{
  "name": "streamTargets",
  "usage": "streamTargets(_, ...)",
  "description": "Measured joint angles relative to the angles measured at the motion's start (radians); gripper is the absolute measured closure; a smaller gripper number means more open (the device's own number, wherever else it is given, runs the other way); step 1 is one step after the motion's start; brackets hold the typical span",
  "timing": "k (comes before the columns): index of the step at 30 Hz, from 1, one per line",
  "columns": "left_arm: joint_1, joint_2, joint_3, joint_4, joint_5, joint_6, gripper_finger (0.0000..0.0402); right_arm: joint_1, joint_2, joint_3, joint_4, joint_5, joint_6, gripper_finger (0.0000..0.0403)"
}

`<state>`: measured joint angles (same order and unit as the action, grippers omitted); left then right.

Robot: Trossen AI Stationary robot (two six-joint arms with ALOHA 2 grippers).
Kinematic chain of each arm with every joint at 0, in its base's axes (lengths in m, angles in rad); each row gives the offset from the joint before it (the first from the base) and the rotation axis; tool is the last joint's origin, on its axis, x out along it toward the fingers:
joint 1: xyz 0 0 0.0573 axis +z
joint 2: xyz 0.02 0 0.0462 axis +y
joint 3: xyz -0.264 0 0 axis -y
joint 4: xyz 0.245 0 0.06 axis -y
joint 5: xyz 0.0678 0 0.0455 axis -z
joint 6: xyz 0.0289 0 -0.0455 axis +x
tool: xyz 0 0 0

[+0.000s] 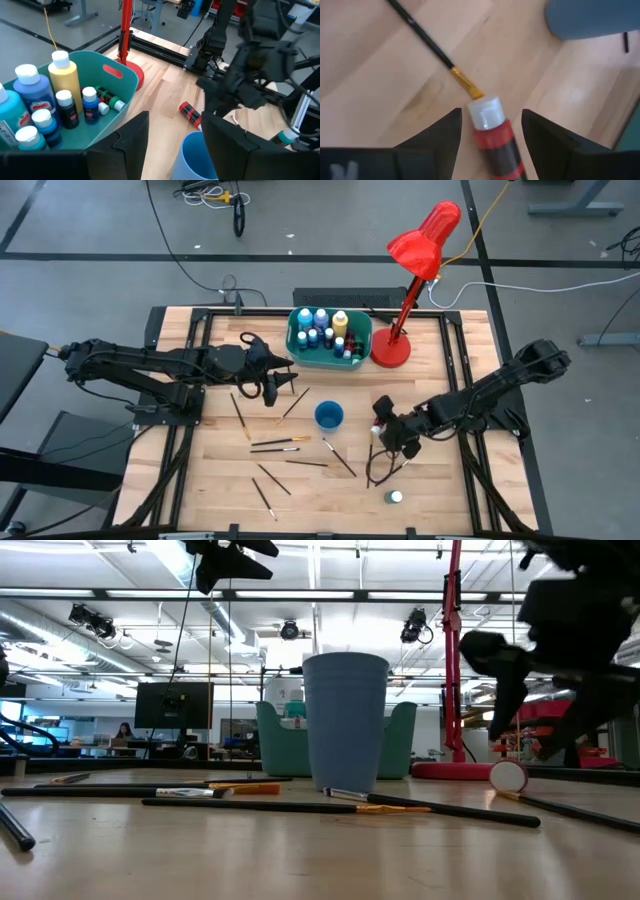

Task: Pick & Place Paint Supplies
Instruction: Put the red paint bottle into the green bin

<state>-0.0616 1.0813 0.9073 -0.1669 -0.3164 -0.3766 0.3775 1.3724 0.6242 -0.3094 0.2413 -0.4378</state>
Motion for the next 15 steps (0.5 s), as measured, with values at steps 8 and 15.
streamTargets(8, 0.0, 0.0, 0.0, 0.0, 0.0, -0.067, 0.0212, -0.128, 0.064, -0.092, 0.202, -0.123, -0.172, 0.0192)
streamTargets(15, 0.0, 0.0, 0.0, 0.0, -0.002, -0.079, 0.0212, -0.198, 0.144, -0.085, 0.267, -0.171, -0.299, 0.02)
